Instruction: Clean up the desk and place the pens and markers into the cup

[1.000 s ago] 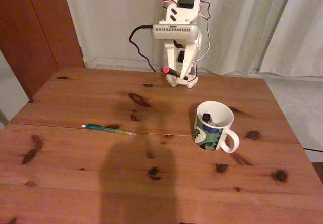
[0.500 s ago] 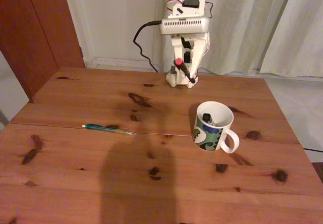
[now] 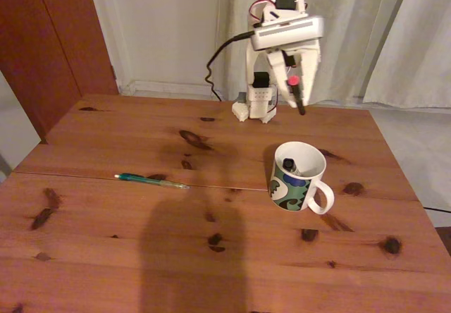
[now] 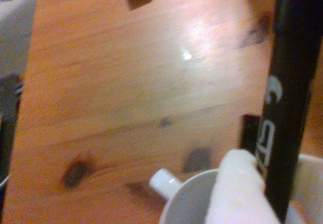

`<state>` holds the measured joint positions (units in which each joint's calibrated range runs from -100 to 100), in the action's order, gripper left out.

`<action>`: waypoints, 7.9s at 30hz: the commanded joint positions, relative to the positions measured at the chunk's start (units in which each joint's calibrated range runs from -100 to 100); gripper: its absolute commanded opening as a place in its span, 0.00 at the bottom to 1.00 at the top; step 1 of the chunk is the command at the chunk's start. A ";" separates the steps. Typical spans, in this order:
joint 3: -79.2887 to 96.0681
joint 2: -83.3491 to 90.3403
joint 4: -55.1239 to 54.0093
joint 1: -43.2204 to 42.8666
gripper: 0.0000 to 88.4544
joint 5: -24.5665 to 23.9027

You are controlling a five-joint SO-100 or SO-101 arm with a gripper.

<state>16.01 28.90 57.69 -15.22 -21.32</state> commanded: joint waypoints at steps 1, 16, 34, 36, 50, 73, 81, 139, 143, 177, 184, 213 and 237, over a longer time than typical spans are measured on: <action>-0.68 2.34 -1.82 -2.03 0.01 0.05; 11.13 2.34 -17.05 -2.11 0.01 2.30; 28.18 2.42 -38.38 1.43 0.01 4.19; 28.63 2.42 -38.38 2.23 0.01 4.61; 28.81 2.42 -38.38 3.84 0.17 4.71; 17.35 3.50 -38.47 19.04 0.11 4.19; 21.41 2.17 -37.87 31.50 0.00 4.71; -17.00 -29.60 21.06 43.49 0.01 -25.25; -20.52 -33.74 20.63 41.72 0.01 -25.30; -32.33 -54.09 15.04 39.38 0.01 -18.13; -32.33 -57.49 5.92 41.39 0.01 -17.97; -32.33 -61.05 4.71 41.88 0.16 -13.31; -39.09 -62.12 5.23 42.12 0.17 -12.57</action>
<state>-19.49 -33.90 63.42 26.59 -34.02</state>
